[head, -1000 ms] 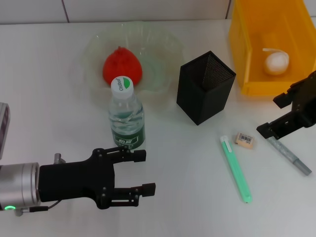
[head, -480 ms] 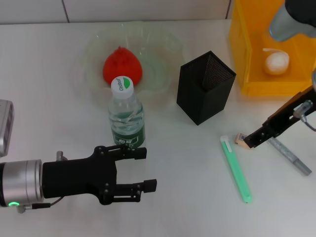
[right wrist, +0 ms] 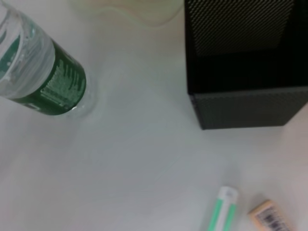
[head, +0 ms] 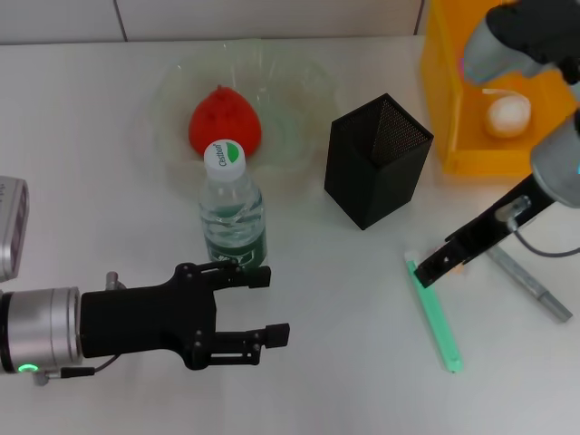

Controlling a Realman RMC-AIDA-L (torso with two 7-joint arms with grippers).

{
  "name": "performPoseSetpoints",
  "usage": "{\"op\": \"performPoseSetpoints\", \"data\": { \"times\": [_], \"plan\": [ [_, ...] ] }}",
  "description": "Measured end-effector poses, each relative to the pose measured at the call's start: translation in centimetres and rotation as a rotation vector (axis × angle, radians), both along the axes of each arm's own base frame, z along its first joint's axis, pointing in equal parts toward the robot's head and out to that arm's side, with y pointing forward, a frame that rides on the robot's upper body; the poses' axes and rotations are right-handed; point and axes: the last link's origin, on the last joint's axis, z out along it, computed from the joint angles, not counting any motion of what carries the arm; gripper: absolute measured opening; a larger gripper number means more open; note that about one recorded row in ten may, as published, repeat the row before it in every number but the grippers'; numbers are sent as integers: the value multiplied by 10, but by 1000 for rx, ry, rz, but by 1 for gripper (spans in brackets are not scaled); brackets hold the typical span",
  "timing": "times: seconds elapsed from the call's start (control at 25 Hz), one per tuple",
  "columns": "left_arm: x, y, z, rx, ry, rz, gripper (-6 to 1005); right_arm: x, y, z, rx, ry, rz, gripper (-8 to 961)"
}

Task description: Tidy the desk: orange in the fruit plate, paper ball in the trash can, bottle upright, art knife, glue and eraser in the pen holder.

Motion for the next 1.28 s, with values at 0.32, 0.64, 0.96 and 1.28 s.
{"op": "performPoseSetpoints", "data": {
  "times": [0.32, 0.64, 0.96, 1.28],
  "plan": [
    [-2, 3, -2, 14, 20, 8, 808, 1, 0, -27, -67, -11, -56, 843],
    [-2, 1, -6, -1, 11, 22, 808, 5, 3, -34, -42, -46, -54, 839],
    [-2, 0, -7, -5, 11, 32, 809, 3, 12, -39, -25, -49, -44, 808],
    [-4, -1, -8, -12, 9, 44, 809, 5, 17, -47, -36, -93, -22, 774]
  ]
}}
